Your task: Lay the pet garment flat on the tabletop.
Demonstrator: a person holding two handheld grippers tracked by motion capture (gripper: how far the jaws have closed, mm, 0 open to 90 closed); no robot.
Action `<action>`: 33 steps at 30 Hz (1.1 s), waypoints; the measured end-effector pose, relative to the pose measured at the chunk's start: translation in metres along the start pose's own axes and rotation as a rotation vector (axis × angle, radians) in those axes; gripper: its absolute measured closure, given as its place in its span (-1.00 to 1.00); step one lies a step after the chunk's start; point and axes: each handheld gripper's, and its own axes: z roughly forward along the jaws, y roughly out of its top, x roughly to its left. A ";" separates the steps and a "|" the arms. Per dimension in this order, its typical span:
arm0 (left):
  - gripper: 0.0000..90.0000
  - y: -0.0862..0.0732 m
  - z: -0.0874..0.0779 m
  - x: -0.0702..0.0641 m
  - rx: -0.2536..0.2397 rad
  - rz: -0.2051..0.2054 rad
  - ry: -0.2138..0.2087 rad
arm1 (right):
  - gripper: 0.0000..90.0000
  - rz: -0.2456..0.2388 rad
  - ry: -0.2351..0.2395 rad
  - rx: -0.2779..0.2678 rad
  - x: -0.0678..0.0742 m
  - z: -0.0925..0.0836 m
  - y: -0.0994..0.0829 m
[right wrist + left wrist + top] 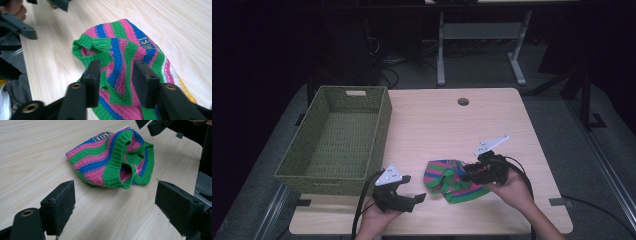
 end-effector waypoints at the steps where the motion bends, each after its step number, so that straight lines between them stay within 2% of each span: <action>1: -0.64 0.000 0.000 0.000 -0.001 0.004 0.001 | 0.51 -0.022 0.006 0.001 0.002 -0.001 0.000; 4: -0.64 0.000 0.000 0.001 -0.002 0.001 0.001 | 0.65 -0.060 0.010 0.008 0.006 -0.001 0.001; 8: -0.64 0.000 0.000 0.001 -0.001 0.002 0.000 | 0.67 -0.088 0.015 0.041 0.007 0.004 0.004; 10: -0.64 0.000 0.001 0.000 -0.002 -0.001 0.000 | 0.57 -0.087 0.011 0.048 0.007 0.011 0.009; 14: -0.64 0.000 0.000 0.000 0.001 -0.001 -0.001 | 0.51 -0.082 0.001 0.073 0.003 0.023 0.010; 16: -0.64 0.000 0.000 0.000 -0.001 0.001 0.000 | 0.48 -0.081 0.009 0.104 -0.001 0.036 0.010; 20: -0.64 0.000 -0.002 0.002 0.000 -0.001 0.000 | 0.41 -0.079 0.035 0.129 -0.004 0.048 0.008; 22: -0.64 0.000 -0.002 0.003 -0.001 -0.002 0.000 | 0.37 -0.086 0.030 0.147 -0.005 0.051 0.007; 26: -0.64 0.000 -0.001 0.002 -0.007 -0.006 0.000 | 0.33 -0.086 0.038 0.130 -0.002 0.046 0.008; 31: -0.64 0.000 0.000 0.001 -0.002 -0.002 0.001 | 0.33 -0.124 0.017 0.101 0.005 0.034 0.010; 33: -0.64 0.000 0.000 0.001 -0.003 -0.003 0.002 | 0.44 -0.134 0.025 0.092 0.008 0.031 0.012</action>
